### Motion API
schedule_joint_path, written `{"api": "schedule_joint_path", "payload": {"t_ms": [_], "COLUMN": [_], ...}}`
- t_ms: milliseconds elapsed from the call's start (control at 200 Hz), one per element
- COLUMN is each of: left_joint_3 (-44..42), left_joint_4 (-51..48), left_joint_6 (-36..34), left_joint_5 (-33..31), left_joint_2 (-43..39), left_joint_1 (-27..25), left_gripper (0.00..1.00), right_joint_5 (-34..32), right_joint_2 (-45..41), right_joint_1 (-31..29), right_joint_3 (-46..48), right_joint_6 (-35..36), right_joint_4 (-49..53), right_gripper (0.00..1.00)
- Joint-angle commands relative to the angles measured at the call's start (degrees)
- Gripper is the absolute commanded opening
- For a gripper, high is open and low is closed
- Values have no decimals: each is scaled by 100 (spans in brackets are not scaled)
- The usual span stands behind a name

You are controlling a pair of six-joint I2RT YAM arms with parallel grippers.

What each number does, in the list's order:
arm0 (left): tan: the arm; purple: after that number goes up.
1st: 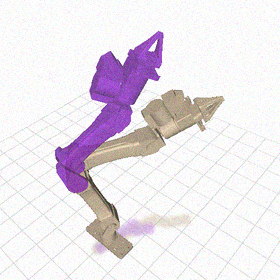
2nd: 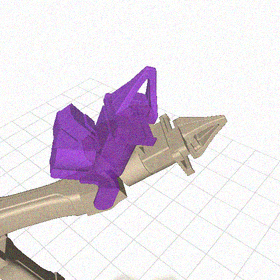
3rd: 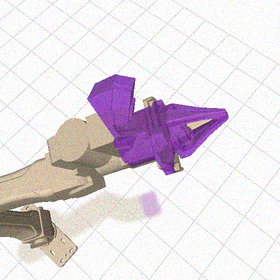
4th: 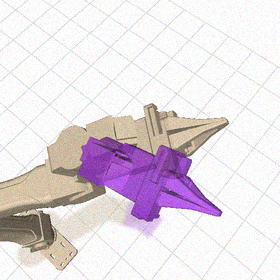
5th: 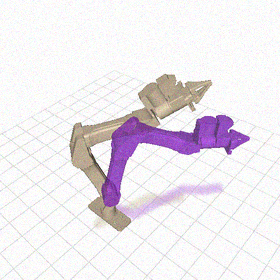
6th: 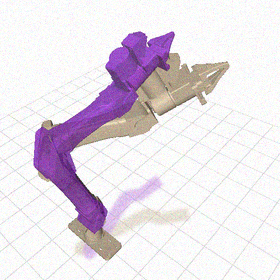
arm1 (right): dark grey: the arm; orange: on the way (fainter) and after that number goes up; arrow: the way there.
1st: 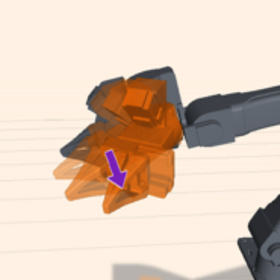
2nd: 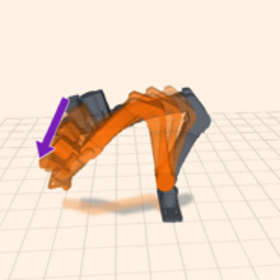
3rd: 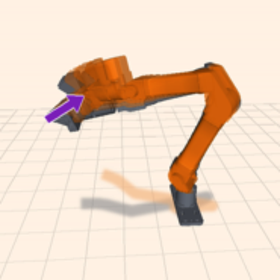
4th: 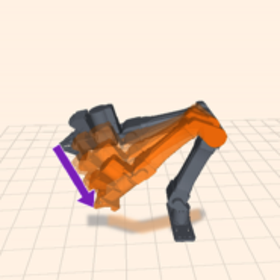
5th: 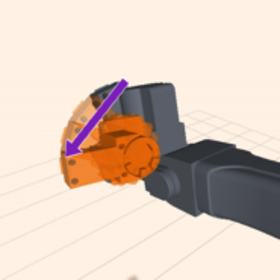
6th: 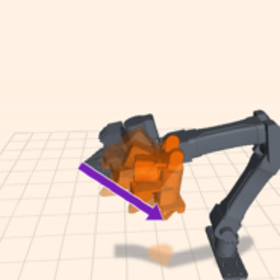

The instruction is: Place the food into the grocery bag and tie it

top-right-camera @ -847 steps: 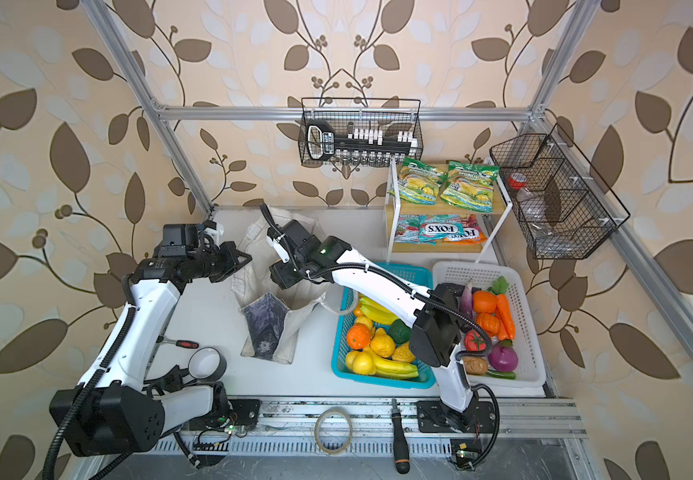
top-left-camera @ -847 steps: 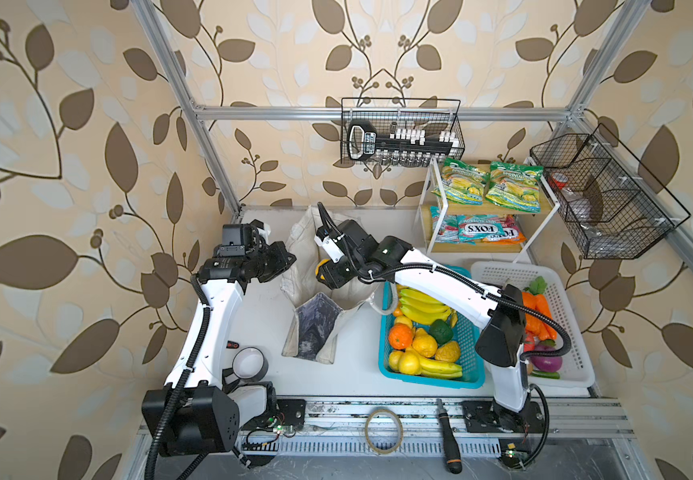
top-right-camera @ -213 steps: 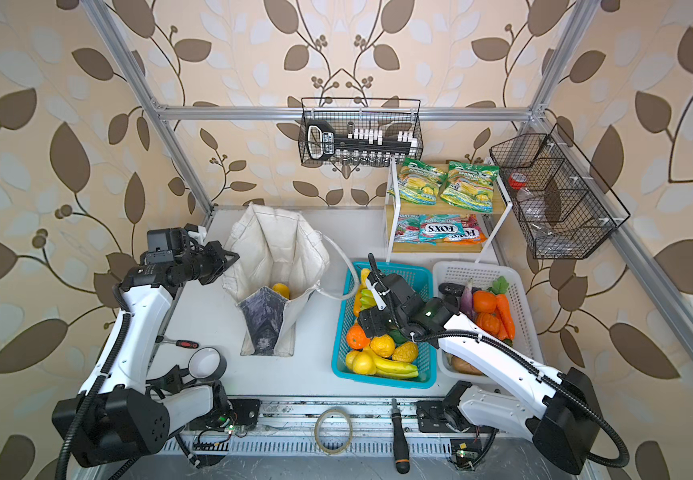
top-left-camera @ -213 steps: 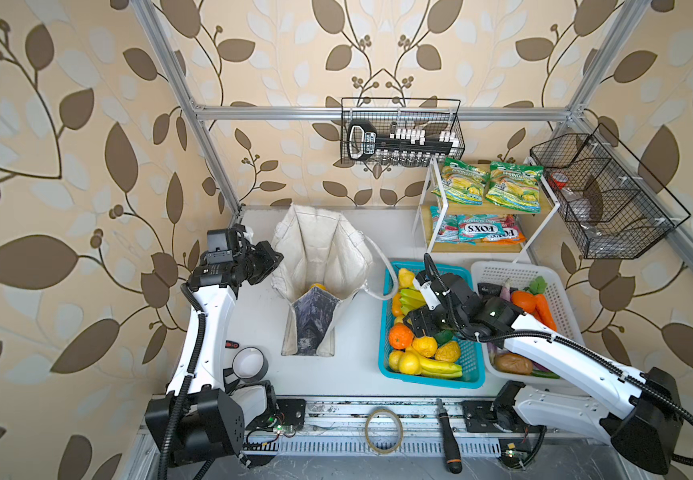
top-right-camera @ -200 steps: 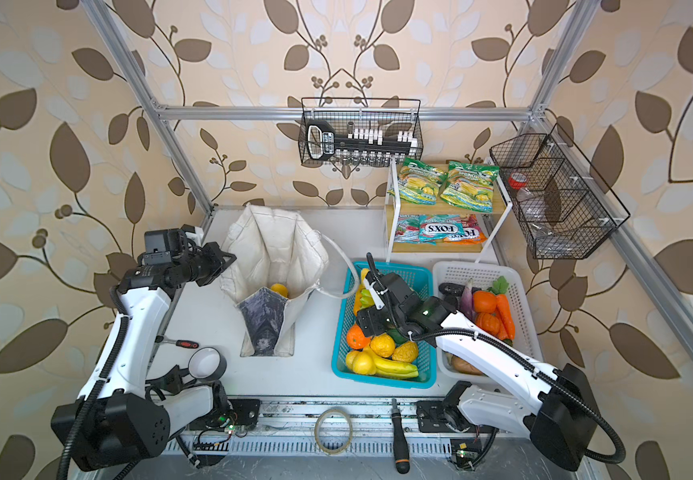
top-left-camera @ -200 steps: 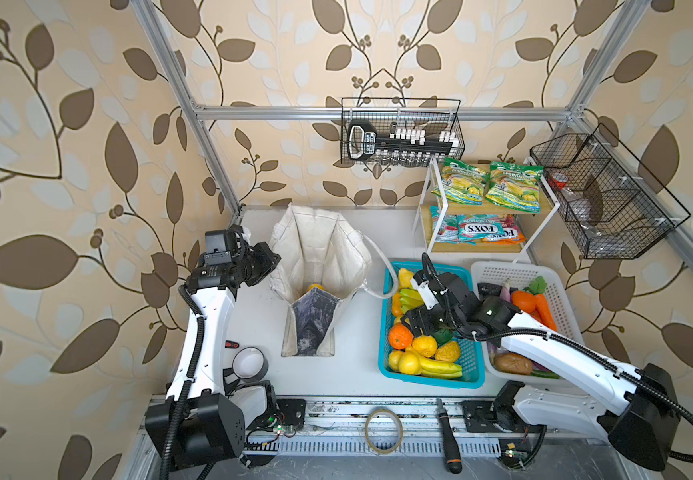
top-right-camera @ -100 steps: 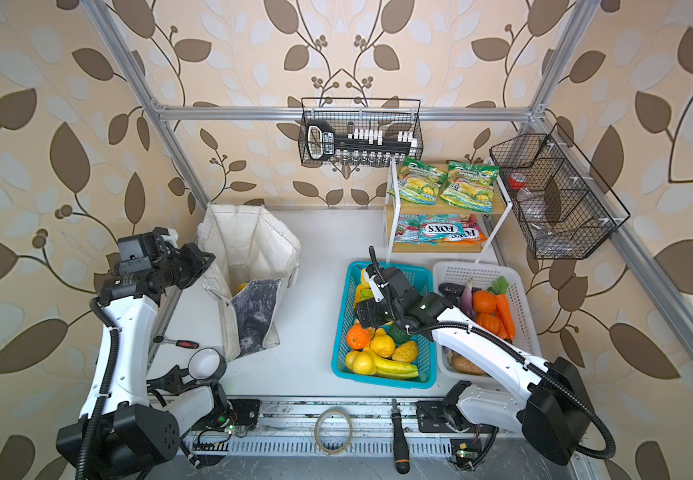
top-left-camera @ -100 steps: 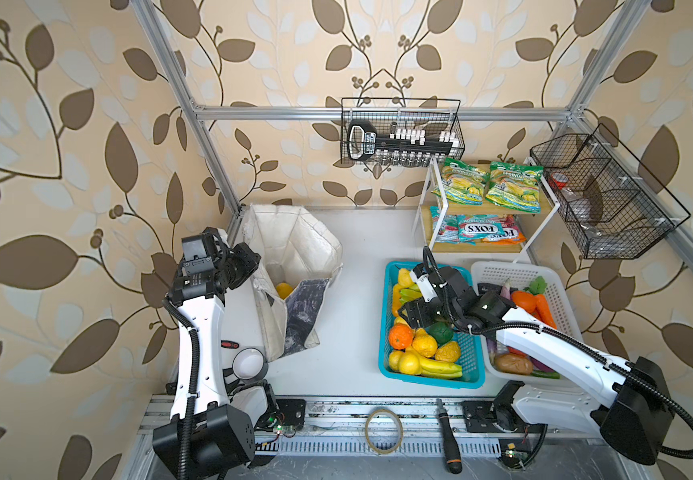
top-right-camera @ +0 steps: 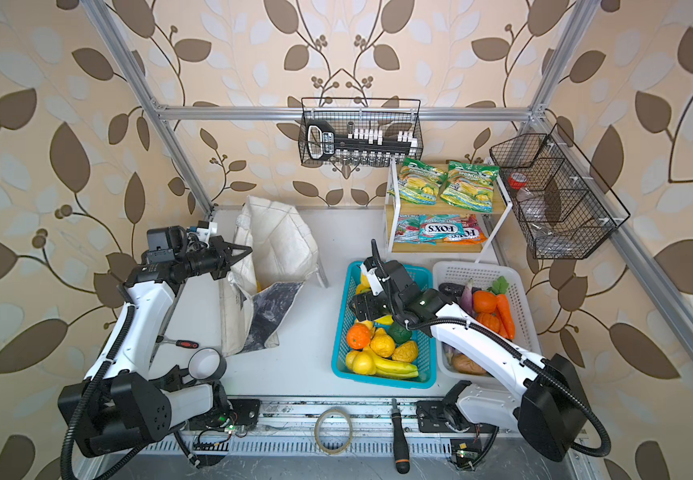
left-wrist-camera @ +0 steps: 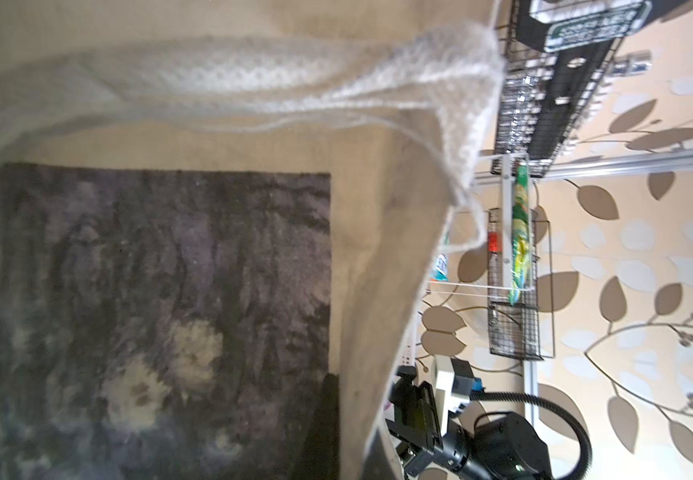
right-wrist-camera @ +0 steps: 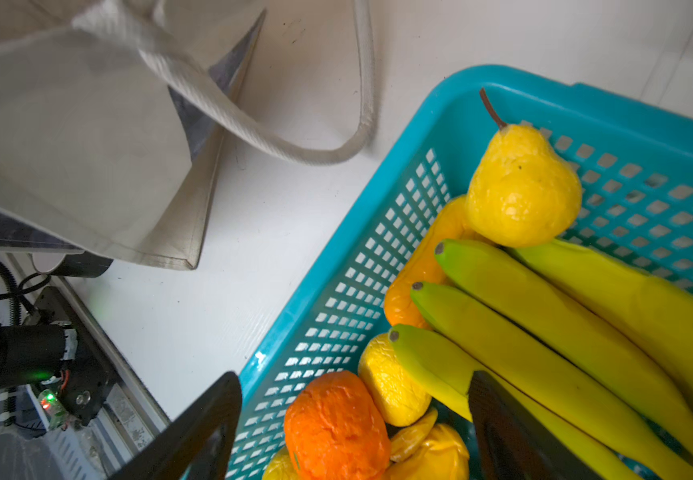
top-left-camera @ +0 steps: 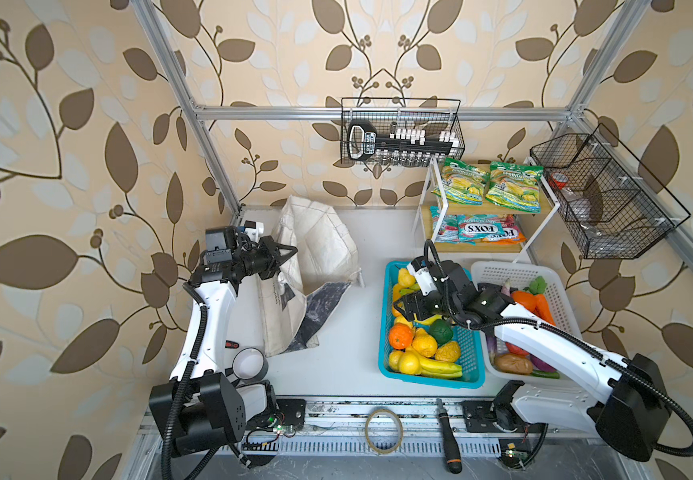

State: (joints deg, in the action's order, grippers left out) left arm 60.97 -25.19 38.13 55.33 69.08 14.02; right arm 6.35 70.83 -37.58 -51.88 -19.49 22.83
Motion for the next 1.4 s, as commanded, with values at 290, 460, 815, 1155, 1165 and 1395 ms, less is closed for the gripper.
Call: {"api": "schedule_joint_path", "payload": {"t_ms": [290, 460, 815, 1155, 1165, 1395], "left_joint_3": [-26, -644, -61, -132, -147, -279], "left_joint_4": [1047, 1593, -1128, -950, -939, -875], "left_joint_6": [919, 999, -1394, -1328, -1315, -1328], "left_joint_5": [785, 733, -1229, -1120, -1110, -1103], "left_joint_2": [-288, -14, -250, -149, -154, -246], "left_joint_1": [-409, -411, -273, -277, -275, -273], "left_gripper": [0, 0, 0, 0, 0, 0], "right_joint_5": [305, 443, 57, -99, -99, -273], "right_joint_2": [296, 361, 112, -108, -118, -197], "right_joint_1": [110, 139, 219, -373, -373, -155], "right_joint_3": [-689, -568, -236, 437, 452, 450], "right_joint_6": [-108, -29, -62, 77, 72, 82], "right_joint_4": [-571, -523, 15, 949, 944, 870], "right_gripper": [88, 88, 82, 76, 76, 75]}}
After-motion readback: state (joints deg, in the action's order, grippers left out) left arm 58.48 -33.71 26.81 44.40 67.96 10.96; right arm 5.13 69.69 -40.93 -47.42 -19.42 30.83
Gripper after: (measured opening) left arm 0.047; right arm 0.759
